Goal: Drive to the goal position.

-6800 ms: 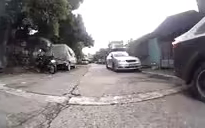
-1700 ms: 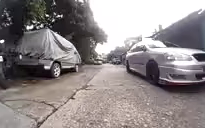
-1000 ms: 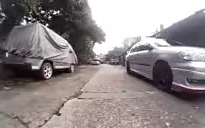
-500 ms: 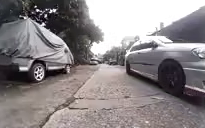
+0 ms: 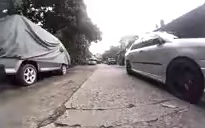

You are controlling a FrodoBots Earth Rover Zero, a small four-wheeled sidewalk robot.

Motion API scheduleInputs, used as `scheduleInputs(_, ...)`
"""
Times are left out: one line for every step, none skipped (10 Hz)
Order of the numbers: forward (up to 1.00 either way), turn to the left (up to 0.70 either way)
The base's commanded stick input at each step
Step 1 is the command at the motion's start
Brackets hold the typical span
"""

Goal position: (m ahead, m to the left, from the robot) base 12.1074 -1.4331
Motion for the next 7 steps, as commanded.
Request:
scheduleInputs(0.70, 0.00)
scheduleInputs(0.70, 0.00)
scheduleInputs(0.70, 0.00)
scheduleInputs(0.70, 0.00)
scheduleInputs(0.70, 0.00)
scheduleInputs(0.70, 0.00)
scheduleInputs(0.70, 0.00)
